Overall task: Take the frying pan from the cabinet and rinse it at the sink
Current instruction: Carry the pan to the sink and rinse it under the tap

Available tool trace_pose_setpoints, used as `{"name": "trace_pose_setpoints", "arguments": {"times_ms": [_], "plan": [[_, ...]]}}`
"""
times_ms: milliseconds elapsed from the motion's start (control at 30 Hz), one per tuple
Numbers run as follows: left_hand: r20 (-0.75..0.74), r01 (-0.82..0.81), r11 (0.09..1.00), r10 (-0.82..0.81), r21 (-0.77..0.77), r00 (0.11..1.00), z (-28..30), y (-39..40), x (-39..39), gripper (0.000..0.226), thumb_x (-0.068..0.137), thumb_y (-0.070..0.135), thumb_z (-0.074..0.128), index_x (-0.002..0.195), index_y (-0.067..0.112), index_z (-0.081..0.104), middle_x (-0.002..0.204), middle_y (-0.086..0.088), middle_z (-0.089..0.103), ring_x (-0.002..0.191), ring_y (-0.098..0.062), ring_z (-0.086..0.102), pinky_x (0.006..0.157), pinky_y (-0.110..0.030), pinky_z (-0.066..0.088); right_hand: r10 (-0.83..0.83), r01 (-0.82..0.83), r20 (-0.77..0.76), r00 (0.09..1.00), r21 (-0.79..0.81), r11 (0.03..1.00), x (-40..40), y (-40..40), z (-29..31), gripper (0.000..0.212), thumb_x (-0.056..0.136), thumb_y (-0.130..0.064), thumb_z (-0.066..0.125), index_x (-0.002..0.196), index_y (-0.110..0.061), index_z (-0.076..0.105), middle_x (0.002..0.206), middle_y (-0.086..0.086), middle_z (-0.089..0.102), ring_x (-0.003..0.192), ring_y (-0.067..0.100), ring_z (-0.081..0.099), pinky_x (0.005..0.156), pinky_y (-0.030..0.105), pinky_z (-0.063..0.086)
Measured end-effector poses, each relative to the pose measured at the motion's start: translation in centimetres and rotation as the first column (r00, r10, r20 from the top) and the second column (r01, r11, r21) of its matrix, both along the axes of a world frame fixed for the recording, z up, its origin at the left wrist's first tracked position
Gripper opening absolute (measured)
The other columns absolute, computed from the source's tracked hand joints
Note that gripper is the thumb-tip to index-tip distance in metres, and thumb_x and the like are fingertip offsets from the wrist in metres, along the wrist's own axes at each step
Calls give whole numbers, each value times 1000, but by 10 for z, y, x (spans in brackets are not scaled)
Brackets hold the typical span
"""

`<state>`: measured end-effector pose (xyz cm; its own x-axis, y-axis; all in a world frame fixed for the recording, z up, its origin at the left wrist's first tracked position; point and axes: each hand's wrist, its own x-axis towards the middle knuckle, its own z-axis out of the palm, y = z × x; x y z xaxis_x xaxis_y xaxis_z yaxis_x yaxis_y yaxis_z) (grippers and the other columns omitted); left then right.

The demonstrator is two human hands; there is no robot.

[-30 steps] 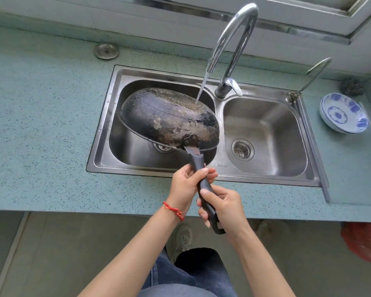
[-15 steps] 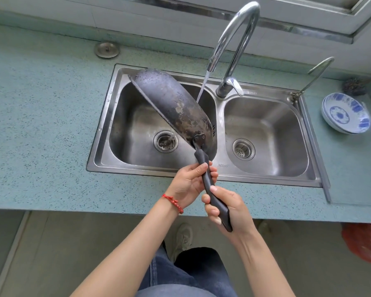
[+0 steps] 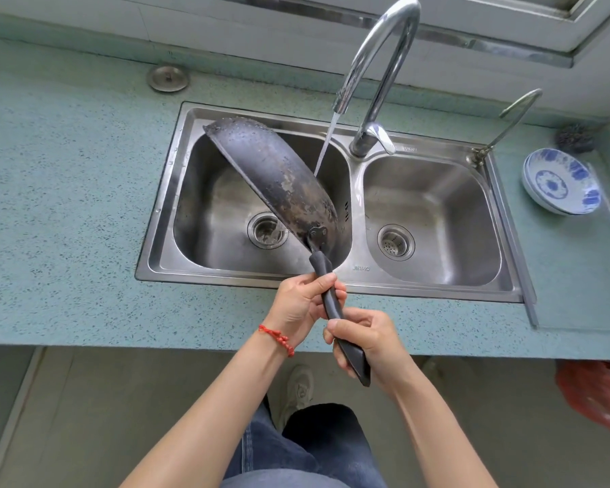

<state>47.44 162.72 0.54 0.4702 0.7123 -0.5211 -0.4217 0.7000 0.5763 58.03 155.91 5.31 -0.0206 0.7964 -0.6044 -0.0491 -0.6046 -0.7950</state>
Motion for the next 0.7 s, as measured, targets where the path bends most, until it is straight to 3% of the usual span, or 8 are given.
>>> {"name": "trace_pose_setpoints", "arguments": {"times_ms": [133,233,300,367,433,533,700], "plan": [[-99,-5,998,12,68,995,8,-3,3,13,85,3,55,73,0,59,57,-3,65,53,-13,62,59,-29,53,107,-105,127,986,-20,994,10,2,5,18,68,-20,63,72,-3,67,44,9,58,34,19,47,41,22,41],[-191,-23,994,43,107,981,10,-4,8,11,83,3,58,72,0,60,55,-2,66,54,-14,63,60,-27,56,93,-90,239,967,-22,996,10,1,5,15,77,-14,63,84,-2,67,64,16,67,46,18,58,45,28,48],[-230,-50,992,75,114,970,10,-4,10,10,81,2,60,72,-1,60,54,-2,65,53,-14,64,59,-27,55,89,-111,440,893,23,994,3,0,1,12,78,-11,57,83,-2,64,69,17,67,53,17,61,46,31,48],[-266,-76,989,107,124,958,11,-4,10,8,80,1,61,73,-2,60,54,-3,65,51,-13,64,55,-23,54,101,-160,599,795,47,986,-2,-2,-3,13,76,-14,56,71,-2,57,57,12,57,50,19,48,48,32,39],[-284,-93,986,130,139,950,11,-4,8,8,80,1,61,73,-3,60,55,-4,63,50,-12,63,52,-22,53,68,-147,571,818,93,985,-6,-4,-4,22,74,-19,56,64,-1,48,54,7,42,50,17,33,49,31,28],[-297,-111,981,154,157,942,11,-3,4,8,79,1,62,72,-2,60,52,-1,63,49,-11,62,52,-21,53,2,-69,444,896,135,989,-12,-3,-3,27,70,-22,54,59,-1,43,55,8,33,51,17,28,50,31,23],[-182,-186,979,200,88,963,13,-4,0,9,79,0,61,72,2,56,50,1,60,49,-10,59,52,-19,50,-48,32,158,986,102,994,-12,-2,-1,16,83,3,53,69,11,52,51,8,34,39,12,29,37,20,23]]}}
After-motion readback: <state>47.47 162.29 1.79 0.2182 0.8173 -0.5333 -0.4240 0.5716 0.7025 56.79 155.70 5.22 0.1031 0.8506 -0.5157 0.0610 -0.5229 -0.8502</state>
